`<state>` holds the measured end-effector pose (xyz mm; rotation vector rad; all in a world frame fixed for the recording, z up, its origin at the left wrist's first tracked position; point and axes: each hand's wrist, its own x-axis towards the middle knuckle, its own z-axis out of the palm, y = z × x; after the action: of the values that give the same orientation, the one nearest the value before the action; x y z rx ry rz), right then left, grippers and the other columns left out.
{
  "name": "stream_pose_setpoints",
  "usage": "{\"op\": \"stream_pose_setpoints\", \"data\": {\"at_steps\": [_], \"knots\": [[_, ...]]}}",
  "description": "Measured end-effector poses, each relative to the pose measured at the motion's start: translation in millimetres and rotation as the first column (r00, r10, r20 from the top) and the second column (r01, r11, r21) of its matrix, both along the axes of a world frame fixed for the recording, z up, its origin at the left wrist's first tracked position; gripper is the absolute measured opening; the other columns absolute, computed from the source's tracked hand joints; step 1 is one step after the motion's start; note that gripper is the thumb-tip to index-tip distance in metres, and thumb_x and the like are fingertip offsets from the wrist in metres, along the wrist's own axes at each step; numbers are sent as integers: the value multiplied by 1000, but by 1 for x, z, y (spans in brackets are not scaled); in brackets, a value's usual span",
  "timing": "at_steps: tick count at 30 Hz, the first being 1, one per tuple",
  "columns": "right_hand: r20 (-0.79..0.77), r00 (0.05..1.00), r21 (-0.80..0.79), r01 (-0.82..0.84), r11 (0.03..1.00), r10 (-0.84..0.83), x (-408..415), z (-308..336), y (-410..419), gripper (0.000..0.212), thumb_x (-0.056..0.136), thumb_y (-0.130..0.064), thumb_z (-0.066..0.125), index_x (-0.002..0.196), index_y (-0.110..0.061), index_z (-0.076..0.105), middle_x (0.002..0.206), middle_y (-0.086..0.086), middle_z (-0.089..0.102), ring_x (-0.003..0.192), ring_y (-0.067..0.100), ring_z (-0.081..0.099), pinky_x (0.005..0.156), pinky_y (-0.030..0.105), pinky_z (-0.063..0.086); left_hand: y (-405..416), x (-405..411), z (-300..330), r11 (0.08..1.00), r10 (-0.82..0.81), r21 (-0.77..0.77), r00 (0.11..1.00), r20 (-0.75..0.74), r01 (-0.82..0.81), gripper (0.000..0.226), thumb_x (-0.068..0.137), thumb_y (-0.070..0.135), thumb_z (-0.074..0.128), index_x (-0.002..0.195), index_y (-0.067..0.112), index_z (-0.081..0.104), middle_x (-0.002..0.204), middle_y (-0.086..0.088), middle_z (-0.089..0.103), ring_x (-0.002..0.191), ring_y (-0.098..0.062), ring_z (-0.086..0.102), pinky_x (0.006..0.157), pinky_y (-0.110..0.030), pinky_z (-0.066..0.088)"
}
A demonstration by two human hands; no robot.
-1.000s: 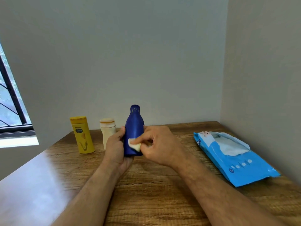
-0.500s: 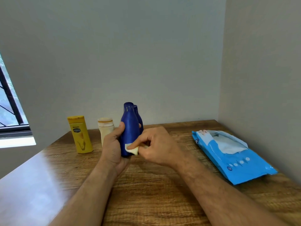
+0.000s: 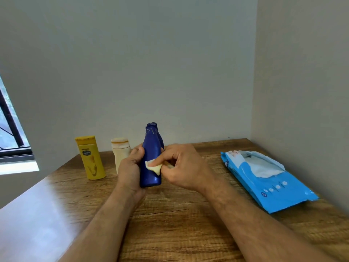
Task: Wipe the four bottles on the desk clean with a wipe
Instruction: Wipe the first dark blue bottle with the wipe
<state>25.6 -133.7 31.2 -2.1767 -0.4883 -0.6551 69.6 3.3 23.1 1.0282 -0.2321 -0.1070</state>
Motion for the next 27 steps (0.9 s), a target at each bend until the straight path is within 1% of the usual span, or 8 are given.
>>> {"op": "stream_pose_setpoints", "data": {"at_steps": [4, 8, 12, 16, 19, 22, 24, 27], "knots": [[91, 989, 60, 113, 992, -118, -2, 3, 0, 22, 90, -21, 68, 107, -32, 76, 84, -9, 62, 72, 5, 58, 63, 12, 44, -3, -1, -2, 998, 29, 52, 999, 42, -31, 29, 105, 22, 44, 110, 12, 70, 87, -5, 77, 72, -17, 73, 71, -35, 57], [110, 974, 156, 182, 971, -200, 1, 6, -4, 28, 94, -17, 63, 115, -32, 73, 88, -9, 61, 74, 0, 56, 64, 9, 41, -6, -3, -4, 995, 37, 86, 999, 40, -41, 27, 104, 24, 46, 100, 12, 70, 73, -5, 74, 58, -19, 65, 52, -26, 56], [1, 1000, 179, 30, 983, -30, -3, 5, -1, 22, 88, -16, 71, 106, -27, 77, 90, -9, 71, 70, 2, 64, 64, 16, 52, -4, -1, -4, 1000, 6, 30, 999, 32, -7, 28, 104, 22, 46, 101, 10, 72, 81, -7, 76, 74, -20, 69, 72, -34, 57], [-131, 984, 96, -108, 990, 120, -3, 2, 3, 19, 80, -14, 77, 97, -22, 80, 91, -8, 75, 84, 7, 68, 83, 27, 58, 0, 5, -4, 999, -23, -44, 1000, 0, 23, 33, 106, 25, 41, 126, 10, 64, 89, -11, 74, 75, -19, 72, 64, -33, 60], [-118, 990, 46, -72, 996, 77, -3, 1, 3, 20, 79, -13, 76, 96, -23, 81, 86, -11, 74, 79, 2, 66, 72, 17, 53, -2, 6, -4, 996, -26, -86, 1000, 2, 26, 36, 107, 25, 39, 134, 12, 58, 96, -12, 74, 81, -21, 72, 71, -38, 60], [-33, 995, 62, 92, 994, -90, -3, 4, 2, 20, 89, -23, 69, 105, -30, 77, 85, -15, 66, 71, 6, 59, 61, 14, 46, -2, 6, -3, 988, -53, -146, 998, 18, 55, 39, 104, 20, 45, 141, 12, 52, 119, -14, 72, 96, -24, 71, 81, -42, 62], [5, 983, 47, 185, 982, -185, -1, 4, -1, 22, 93, -27, 65, 112, -34, 74, 88, -11, 61, 73, 6, 54, 63, 12, 41, -1, 5, -3, 978, -81, -193, 996, 30, 86, 43, 101, 15, 49, 144, 12, 48, 130, -16, 67, 107, -27, 69, 88, -46, 59], [-41, 989, 35, 144, 989, -142, 0, 4, -3, 24, 93, -25, 65, 113, -35, 74, 91, -8, 60, 77, 6, 54, 67, 13, 39, -1, 6, -3, 970, -92, -223, 994, 51, 101, 40, 101, 14, 50, 141, 13, 48, 128, -16, 67, 107, -29, 68, 89, -48, 58]]}}
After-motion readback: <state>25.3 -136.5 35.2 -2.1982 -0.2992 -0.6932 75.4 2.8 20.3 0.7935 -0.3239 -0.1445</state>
